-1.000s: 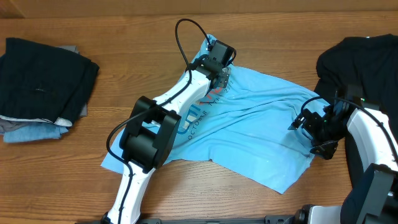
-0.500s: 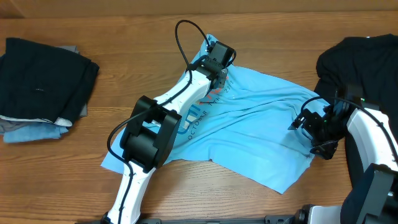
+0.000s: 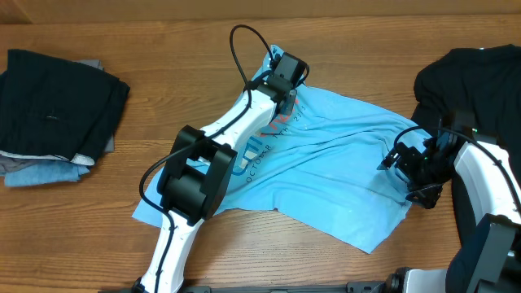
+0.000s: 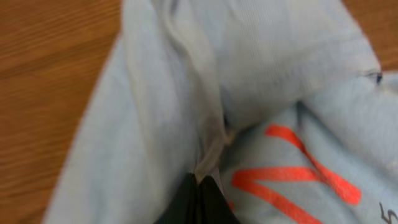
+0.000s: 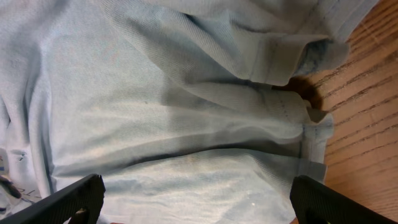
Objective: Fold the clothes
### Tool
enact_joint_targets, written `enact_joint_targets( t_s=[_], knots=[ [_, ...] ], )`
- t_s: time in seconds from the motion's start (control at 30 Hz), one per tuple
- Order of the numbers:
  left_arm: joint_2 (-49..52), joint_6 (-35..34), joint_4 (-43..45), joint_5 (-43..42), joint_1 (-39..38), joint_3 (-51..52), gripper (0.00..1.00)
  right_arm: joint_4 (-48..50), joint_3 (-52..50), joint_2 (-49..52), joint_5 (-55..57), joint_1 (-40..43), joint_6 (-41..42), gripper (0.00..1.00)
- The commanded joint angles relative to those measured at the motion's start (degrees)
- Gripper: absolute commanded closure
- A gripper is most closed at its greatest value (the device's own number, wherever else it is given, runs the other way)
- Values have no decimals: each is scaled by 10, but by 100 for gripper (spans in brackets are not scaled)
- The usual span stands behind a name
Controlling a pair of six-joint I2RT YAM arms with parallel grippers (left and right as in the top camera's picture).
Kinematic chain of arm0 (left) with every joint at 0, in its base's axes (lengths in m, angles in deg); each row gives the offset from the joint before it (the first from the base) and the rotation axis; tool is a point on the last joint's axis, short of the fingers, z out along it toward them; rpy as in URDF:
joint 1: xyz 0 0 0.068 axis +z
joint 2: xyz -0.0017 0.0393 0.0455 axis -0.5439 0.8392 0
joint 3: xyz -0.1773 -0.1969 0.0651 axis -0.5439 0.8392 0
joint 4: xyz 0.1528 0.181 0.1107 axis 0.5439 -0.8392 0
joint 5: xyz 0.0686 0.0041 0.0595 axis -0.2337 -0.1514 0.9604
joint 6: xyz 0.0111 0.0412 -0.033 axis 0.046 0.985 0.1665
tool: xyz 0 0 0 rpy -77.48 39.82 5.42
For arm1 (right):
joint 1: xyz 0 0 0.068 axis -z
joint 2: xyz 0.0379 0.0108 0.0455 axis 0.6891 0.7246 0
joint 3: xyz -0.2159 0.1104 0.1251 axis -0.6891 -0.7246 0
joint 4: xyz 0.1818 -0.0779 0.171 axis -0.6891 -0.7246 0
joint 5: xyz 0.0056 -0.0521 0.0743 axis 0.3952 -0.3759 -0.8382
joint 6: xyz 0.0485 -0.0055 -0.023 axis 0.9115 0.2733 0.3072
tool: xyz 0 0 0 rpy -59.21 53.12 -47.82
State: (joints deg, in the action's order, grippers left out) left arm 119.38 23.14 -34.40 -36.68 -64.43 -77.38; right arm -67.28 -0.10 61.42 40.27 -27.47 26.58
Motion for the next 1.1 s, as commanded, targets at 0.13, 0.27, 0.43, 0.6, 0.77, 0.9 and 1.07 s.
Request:
enact_joint_targets(
  t_s=[0.13,0.27,0.43,0.6,0.77,0.9,1.07],
  knots=[
    [5,117,-45,85,59,-124,96,1,12,1,4,2,-2,0],
    [5,172,-43,85,109,-134,85,1,12,1,4,2,-2,0],
    [5,176,-50,79,200,-129,47,1,12,1,4,2,-2,0],
    [5,109,-127,16,281,-138,18,1,12,1,4,2,-2,0],
    [5,79,-289,-181,308,-169,4,1,12,1,4,2,-2,0],
    [5,87,-383,-288,306,-181,12,0,12,1,4,2,-2,0],
    [-13,101,-471,-263,264,-188,24,1,12,1,4,2,-2,0]
  ],
)
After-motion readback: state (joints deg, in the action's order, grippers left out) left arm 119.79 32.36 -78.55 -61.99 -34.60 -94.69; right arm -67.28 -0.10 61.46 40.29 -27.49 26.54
